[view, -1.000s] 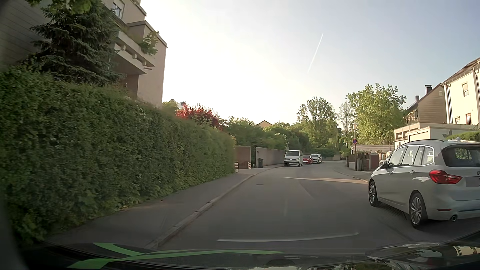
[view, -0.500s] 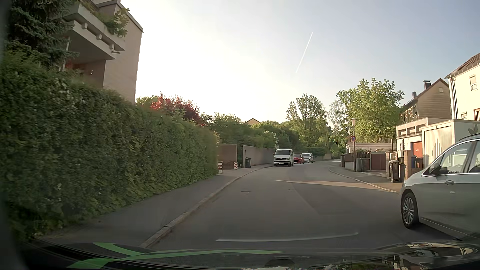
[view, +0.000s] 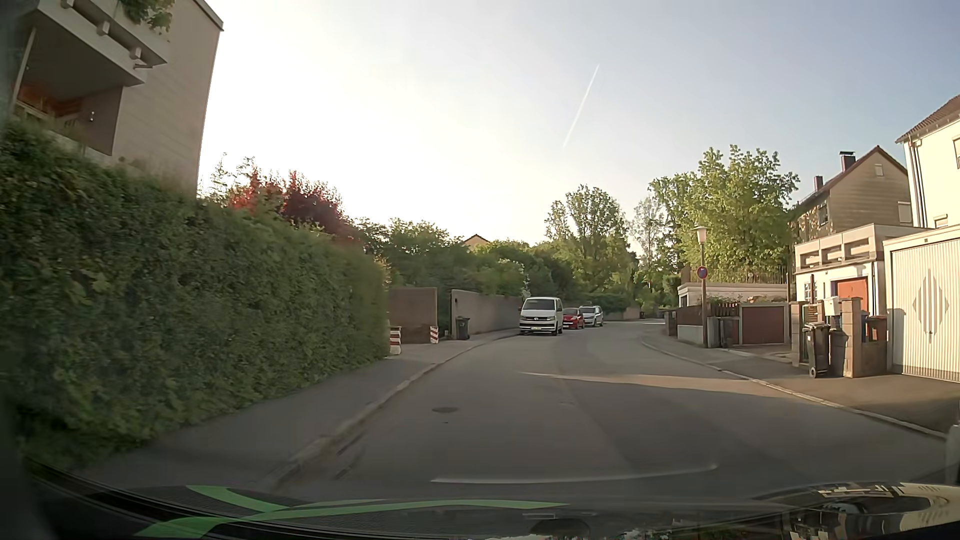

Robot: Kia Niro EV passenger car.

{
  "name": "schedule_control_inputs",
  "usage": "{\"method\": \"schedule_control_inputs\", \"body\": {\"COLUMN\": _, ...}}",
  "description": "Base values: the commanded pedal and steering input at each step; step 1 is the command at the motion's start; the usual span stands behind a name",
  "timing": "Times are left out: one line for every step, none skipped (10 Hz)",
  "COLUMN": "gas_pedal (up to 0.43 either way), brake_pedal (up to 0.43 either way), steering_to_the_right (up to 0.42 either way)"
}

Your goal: Follow the waypoints while adhering to traffic rules and regulations

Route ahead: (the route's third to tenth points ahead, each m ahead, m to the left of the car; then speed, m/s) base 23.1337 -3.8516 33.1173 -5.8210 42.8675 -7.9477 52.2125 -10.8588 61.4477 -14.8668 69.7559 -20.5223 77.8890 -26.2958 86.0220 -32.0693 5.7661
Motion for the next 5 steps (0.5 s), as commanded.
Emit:
{"method": "schedule_control_inputs", "body": {"gas_pedal": 0.079, "brake_pedal": 0.000, "steering_to_the_right": 0.070}}
{"method": "schedule_control_inputs", "body": {"gas_pedal": 0.079, "brake_pedal": 0.000, "steering_to_the_right": 0.070}}
{"method": "schedule_control_inputs", "body": {"gas_pedal": 0.087, "brake_pedal": 0.000, "steering_to_the_right": 0.069}}
{"method": "schedule_control_inputs", "body": {"gas_pedal": 0.087, "brake_pedal": 0.000, "steering_to_the_right": 0.066}}
{"method": "schedule_control_inputs", "body": {"gas_pedal": 0.087, "brake_pedal": 0.000, "steering_to_the_right": 0.062}}
